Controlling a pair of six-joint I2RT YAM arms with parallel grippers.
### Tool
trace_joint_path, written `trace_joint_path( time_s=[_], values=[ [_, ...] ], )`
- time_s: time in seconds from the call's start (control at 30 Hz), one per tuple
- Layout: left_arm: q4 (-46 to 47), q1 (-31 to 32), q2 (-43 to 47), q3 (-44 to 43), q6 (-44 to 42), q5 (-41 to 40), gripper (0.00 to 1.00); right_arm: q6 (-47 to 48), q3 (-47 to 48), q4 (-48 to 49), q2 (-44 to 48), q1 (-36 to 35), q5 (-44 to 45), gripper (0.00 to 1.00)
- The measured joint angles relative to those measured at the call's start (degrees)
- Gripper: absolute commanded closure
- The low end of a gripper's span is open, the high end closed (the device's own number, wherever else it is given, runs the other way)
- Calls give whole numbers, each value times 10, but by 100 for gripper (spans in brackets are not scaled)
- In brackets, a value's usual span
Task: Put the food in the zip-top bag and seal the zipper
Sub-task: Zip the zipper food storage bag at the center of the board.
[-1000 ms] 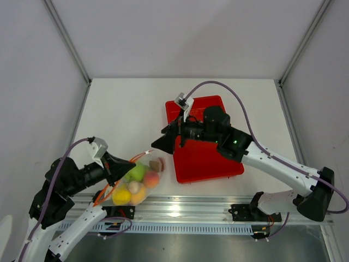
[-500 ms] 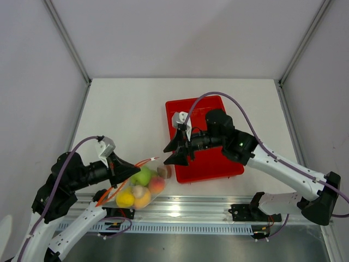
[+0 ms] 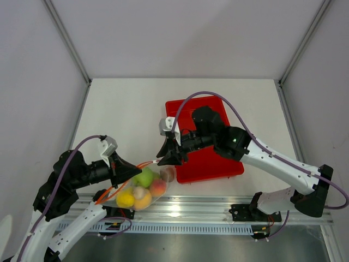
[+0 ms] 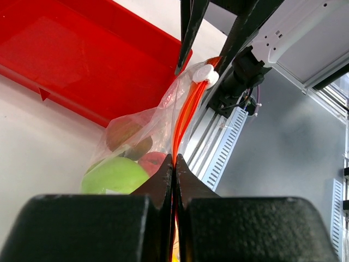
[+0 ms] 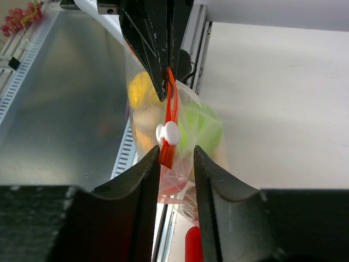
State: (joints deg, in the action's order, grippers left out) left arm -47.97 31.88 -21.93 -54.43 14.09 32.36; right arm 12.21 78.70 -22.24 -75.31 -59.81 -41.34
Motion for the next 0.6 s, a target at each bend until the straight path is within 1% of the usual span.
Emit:
trace_joint_path(
  time_s=[0.07, 0.13, 0.17, 0.23, 0.3, 0.37, 0.6],
  values=[
    [0, 0, -2, 0, 0, 1, 99, 13, 14, -16, -14, -6, 5, 70],
    [0, 0, -2, 0, 0, 4, 99, 23, 26, -33, -26, -9, 10, 79],
    [0, 0, -2, 0, 0, 5, 99, 26, 31, -38, -30, -10, 12, 79],
    [0, 0, -2, 0, 0, 7, 99, 35, 39, -51, -38, -12, 16, 83],
    [0, 0, -2, 0, 0, 9, 100, 43, 43, -63, -41, -12, 19, 89],
    [0, 0, -2, 0, 0, 9, 99, 49, 47, -74, -43, -13, 21, 99],
    [1, 0, -3, 1, 0, 9, 99, 59, 68, -97, -58, -13, 20, 100]
  ],
)
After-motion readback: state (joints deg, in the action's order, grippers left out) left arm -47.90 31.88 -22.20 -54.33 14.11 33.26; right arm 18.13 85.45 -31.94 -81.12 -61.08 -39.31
